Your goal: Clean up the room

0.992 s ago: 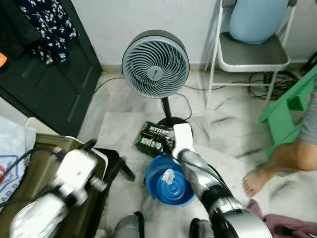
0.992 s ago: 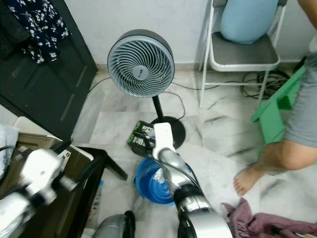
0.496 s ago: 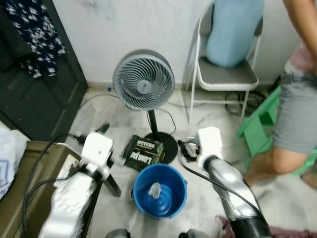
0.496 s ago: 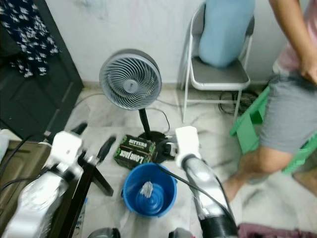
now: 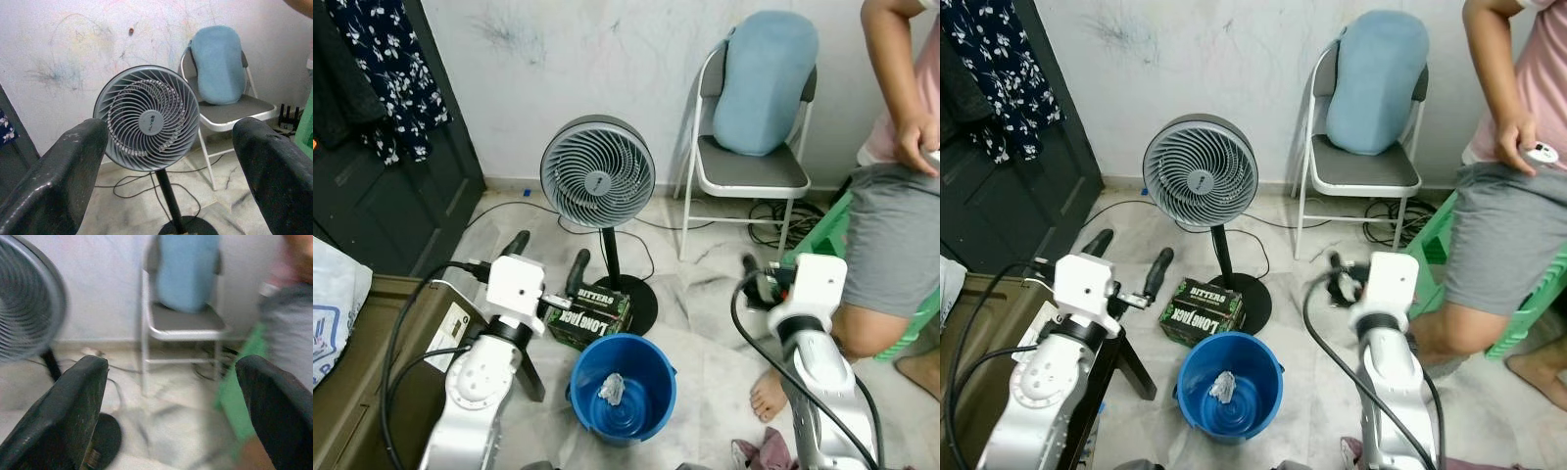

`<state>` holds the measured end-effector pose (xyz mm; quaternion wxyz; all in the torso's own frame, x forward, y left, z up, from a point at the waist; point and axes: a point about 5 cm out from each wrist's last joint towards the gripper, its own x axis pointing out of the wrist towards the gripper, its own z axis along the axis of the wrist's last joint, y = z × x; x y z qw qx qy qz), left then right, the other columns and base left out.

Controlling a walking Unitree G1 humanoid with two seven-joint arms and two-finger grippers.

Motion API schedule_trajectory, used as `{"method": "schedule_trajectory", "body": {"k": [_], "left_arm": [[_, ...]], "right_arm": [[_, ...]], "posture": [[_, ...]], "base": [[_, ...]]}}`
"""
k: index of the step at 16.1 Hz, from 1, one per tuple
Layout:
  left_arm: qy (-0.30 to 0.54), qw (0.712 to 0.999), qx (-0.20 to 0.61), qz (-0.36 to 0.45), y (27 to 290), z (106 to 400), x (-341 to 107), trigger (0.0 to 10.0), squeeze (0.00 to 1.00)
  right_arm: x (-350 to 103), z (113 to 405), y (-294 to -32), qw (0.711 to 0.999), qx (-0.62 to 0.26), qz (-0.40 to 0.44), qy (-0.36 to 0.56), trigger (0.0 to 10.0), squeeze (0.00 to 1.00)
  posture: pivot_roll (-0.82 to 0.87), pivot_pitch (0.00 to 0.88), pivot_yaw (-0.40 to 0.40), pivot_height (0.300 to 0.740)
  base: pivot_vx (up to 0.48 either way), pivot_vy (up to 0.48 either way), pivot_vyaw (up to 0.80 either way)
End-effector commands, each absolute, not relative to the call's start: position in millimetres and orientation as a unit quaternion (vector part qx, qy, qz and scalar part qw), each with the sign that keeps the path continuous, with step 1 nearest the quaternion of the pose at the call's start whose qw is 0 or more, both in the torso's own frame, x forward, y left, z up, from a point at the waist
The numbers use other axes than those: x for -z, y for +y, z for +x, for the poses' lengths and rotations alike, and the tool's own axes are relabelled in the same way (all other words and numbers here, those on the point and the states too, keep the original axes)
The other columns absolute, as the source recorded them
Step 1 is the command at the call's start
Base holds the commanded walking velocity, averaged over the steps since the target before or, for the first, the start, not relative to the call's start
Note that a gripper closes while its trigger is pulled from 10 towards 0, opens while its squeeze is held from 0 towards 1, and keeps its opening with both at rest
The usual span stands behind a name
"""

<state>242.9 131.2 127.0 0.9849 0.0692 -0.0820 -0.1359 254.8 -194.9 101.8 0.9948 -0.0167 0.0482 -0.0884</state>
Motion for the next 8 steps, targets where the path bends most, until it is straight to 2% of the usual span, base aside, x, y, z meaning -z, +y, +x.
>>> {"method": "schedule_trajectory", "body": {"k": [1,5,8], "left_arm": [[-0.077,0.987,0.12,0.074,134.5,243.6,-124.3,10.0,0.0],[-0.059,0.993,0.084,0.061,147.1,232.8,-114.6,10.0,0.0],[-0.048,0.994,0.08,0.063,152.8,221.6,-112.3,10.0,0.0]], "right_arm": [[-102.9,253.1,-195.2,0.994,0.092,-0.014,0.049,10.0,0.0],[-107.3,241.0,-185.9,0.997,0.045,0.042,0.045,10.0,0.0],[-101.6,219.7,-196.9,0.997,0.043,0.011,0.059,10.0,0.0]], "posture": [[-0.1,0.0,0.006,0.74],[-0.1,0.0,0.026,0.74],[-0.09,0.0,0.019,0.74]], "base": [[0.0,0.0,0.0],[0.0,0.0,0.0],[0.0,0.0,0.0]]}}
